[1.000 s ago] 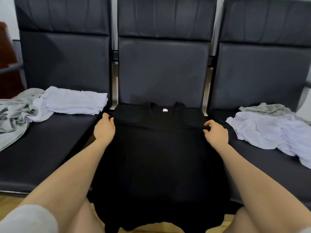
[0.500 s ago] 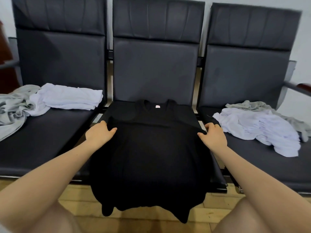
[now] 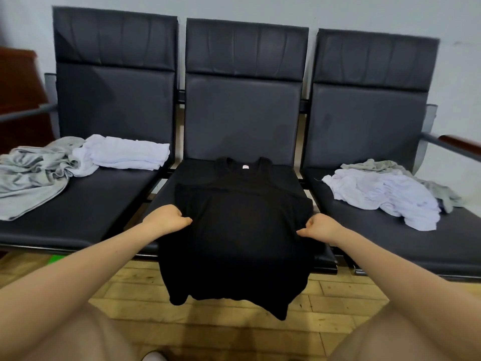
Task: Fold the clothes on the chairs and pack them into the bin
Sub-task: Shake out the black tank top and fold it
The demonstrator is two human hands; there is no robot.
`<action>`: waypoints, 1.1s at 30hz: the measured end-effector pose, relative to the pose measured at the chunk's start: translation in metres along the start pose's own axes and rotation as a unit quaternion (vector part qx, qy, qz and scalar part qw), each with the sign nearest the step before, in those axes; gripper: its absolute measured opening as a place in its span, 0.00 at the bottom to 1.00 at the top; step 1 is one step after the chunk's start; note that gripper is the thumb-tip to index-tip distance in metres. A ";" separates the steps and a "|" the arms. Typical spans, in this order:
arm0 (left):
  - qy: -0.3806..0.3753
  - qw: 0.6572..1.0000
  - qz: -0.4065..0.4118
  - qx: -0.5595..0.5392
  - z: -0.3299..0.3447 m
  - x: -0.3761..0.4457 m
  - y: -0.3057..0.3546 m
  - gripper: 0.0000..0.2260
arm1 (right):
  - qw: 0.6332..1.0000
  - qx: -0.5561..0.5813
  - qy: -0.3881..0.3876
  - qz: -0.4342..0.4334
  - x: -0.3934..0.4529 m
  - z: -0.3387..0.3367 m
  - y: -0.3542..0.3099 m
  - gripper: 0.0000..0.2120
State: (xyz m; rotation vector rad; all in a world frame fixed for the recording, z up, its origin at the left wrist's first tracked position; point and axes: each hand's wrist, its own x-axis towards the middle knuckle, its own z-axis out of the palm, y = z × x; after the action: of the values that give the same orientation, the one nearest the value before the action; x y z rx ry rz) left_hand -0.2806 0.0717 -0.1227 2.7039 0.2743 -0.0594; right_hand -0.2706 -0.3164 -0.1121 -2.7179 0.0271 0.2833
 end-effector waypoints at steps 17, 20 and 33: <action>0.089 0.971 -0.083 -0.204 -0.019 -0.001 -0.045 0.14 | 0.968 0.125 0.174 0.131 0.010 -0.021 0.021 0.10; 0.085 0.988 -0.049 -0.116 -0.018 -0.007 -0.044 0.14 | 0.983 0.086 0.115 0.118 0.009 -0.014 0.022 0.11; 0.149 0.987 0.000 0.056 0.017 0.003 0.003 0.11 | 0.970 0.169 0.121 0.126 0.018 -0.007 0.026 0.14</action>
State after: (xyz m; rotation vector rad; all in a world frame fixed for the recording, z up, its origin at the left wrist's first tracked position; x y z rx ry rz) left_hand -0.2771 0.0627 -0.1372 2.8208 0.3684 0.3419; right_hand -0.2535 -0.3429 -0.1196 -2.3896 0.4519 0.0122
